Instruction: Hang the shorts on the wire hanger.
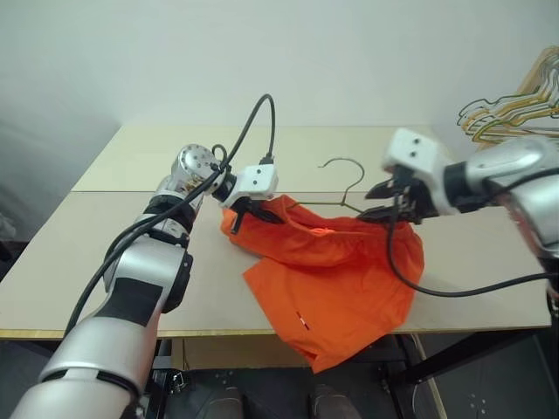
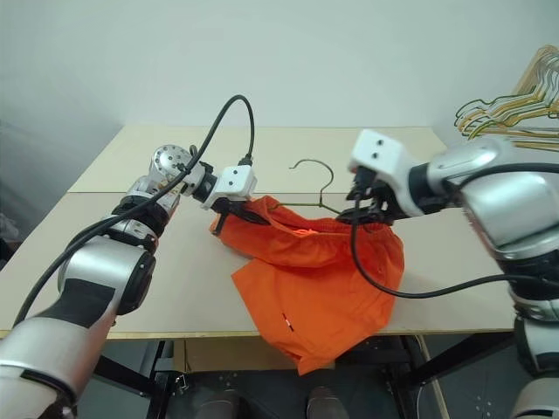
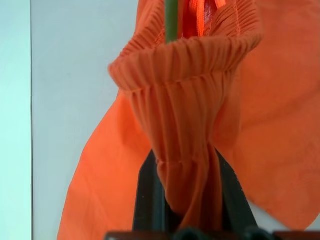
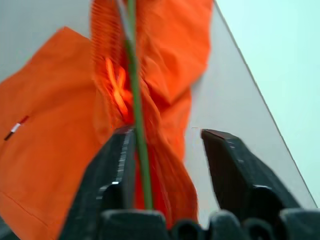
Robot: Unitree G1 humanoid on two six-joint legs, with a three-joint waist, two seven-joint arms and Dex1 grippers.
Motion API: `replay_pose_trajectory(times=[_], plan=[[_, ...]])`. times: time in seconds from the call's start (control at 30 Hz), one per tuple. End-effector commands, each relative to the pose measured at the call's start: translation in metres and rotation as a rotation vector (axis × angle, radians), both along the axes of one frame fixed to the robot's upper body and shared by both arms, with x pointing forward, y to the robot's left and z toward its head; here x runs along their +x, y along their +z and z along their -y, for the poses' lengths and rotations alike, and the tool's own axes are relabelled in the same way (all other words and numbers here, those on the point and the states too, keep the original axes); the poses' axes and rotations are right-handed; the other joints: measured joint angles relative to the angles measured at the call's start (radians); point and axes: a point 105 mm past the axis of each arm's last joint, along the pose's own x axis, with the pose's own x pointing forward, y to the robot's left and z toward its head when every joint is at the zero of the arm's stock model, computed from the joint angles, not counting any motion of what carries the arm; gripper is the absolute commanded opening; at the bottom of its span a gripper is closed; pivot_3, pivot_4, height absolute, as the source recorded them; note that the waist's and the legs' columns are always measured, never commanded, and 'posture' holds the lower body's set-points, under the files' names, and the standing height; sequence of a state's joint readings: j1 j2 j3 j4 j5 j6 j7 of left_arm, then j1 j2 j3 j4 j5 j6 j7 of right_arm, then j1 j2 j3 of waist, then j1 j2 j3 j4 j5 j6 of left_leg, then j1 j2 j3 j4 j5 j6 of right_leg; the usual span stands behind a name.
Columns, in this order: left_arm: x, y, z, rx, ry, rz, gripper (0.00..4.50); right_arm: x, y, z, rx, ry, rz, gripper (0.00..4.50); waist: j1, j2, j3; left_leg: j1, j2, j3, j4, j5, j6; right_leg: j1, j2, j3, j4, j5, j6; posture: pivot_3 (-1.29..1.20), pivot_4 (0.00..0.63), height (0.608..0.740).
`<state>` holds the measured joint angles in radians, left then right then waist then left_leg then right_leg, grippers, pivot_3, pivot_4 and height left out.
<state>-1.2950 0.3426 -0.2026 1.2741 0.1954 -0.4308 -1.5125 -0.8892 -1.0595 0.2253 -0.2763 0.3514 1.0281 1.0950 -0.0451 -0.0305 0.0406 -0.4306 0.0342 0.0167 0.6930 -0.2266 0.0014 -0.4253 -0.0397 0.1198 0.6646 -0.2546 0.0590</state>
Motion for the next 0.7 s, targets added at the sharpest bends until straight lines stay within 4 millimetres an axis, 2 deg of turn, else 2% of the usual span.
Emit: replay_pose_trajectory(times=[0.03,0.1,0.17,0.3,0.4,0.5,0.6,0.7], plan=[[0.003,0.014,-0.001,-0.047,0.014,0.033,0.00,-0.018,0.030,0.017,0.050,-0.041,0.097,3.79,0.001,0.000,0.000,0.000,0.000,0.000,0.000,0.000,0.000,0.000,0.000,0.000,0.000,0.000,0.000,-0.07,0.000,0.740],[0.004,0.015,-0.002,-0.051,0.019,0.035,0.00,-0.030,0.025,0.026,0.056,-0.052,0.081,4.48,0.000,0.000,0.000,0.000,0.000,0.000,0.000,0.000,0.000,0.000,0.000,0.000,0.000,0.000,0.000,-0.06,0.000,0.740],[0.004,0.016,-0.003,-0.057,0.021,0.035,0.00,-0.038,0.015,0.033,0.054,-0.070,0.055,4.48,0.000,0.000,0.000,0.001,0.000,0.000,0.000,0.000,0.000,0.002,0.000,0.000,0.000,0.000,0.000,-0.06,0.000,0.740],[0.004,0.018,-0.003,-0.063,0.021,0.035,0.00,-0.038,-0.025,0.048,-0.088,-0.125,0.011,4.48,-0.001,0.000,0.000,0.002,0.000,0.000,0.000,0.000,0.000,0.002,0.000,0.000,0.000,0.000,0.000,-0.06,0.000,0.740],[0.004,0.018,-0.003,-0.064,0.020,0.037,0.00,-0.029,-0.038,0.051,-0.076,-0.160,0.008,4.48,-0.005,0.000,0.000,0.002,0.000,0.000,0.000,0.000,0.000,0.002,0.000,0.001,0.000,0.000,0.000,-0.05,0.000,0.740],[0.004,0.019,-0.003,-0.065,0.018,0.037,0.00,-0.019,-0.048,0.044,-0.065,-0.159,0.003,4.48,-0.005,0.000,0.000,0.003,0.000,0.000,0.000,0.000,0.000,0.002,0.000,0.001,0.000,0.000,0.000,-0.05,0.000,0.740],[0.003,0.020,-0.004,-0.063,0.013,0.038,0.00,-0.013,-0.048,0.033,-0.021,-0.132,-0.005,3.92,-0.003,0.000,0.000,0.003,0.000,0.000,0.000,0.000,0.000,0.002,0.000,0.001,0.000,0.000,0.000,-0.04,0.000,0.740],[0.003,0.020,-0.005,-0.061,0.011,0.039,0.00,-0.012,-0.049,0.028,-0.022,-0.109,-0.017,2.86,0.003,0.000,0.000,0.002,0.000,0.000,0.000,0.000,0.000,0.002,0.000,0.001,-0.001,0.000,0.000,-0.04,0.000,0.740]])
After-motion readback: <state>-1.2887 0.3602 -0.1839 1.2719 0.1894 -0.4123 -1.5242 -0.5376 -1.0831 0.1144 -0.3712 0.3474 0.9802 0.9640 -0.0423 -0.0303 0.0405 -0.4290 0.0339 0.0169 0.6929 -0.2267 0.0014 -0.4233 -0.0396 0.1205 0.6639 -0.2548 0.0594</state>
